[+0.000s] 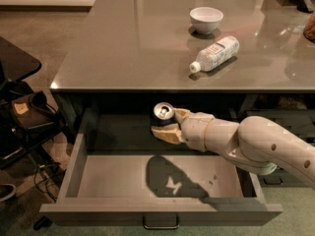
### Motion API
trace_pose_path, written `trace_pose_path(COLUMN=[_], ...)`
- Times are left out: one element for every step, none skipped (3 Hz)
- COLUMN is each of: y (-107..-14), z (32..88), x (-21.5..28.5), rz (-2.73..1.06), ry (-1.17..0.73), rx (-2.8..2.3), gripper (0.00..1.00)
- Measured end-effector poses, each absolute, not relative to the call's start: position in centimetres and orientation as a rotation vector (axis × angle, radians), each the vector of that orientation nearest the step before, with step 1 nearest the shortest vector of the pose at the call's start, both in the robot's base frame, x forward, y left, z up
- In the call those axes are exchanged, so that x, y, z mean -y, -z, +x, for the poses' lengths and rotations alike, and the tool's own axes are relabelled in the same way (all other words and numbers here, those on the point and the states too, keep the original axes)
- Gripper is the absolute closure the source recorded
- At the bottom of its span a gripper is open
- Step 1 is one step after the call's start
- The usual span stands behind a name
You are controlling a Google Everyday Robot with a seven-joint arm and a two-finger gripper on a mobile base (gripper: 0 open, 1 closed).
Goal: Place pepsi can into top drawer
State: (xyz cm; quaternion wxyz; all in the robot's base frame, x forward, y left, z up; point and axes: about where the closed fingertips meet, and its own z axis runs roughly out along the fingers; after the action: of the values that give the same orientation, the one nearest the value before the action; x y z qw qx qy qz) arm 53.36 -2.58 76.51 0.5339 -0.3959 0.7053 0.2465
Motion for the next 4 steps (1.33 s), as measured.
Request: trace_pose_path(y=[-75.6, -75.2, -73.7, -69.0], z=[53.6, 53.6, 52.5, 51.5], x=[3.8, 3.4, 2.4, 5.0], rz=[-0.935, -0.959, -1.039, -1.066], ry=[-0.570, -0.569, -0.572, -0.575], rx=[-1.703, -1.718, -1.768, -1.934], gripper=[1.00, 1.00, 1.00, 1.00])
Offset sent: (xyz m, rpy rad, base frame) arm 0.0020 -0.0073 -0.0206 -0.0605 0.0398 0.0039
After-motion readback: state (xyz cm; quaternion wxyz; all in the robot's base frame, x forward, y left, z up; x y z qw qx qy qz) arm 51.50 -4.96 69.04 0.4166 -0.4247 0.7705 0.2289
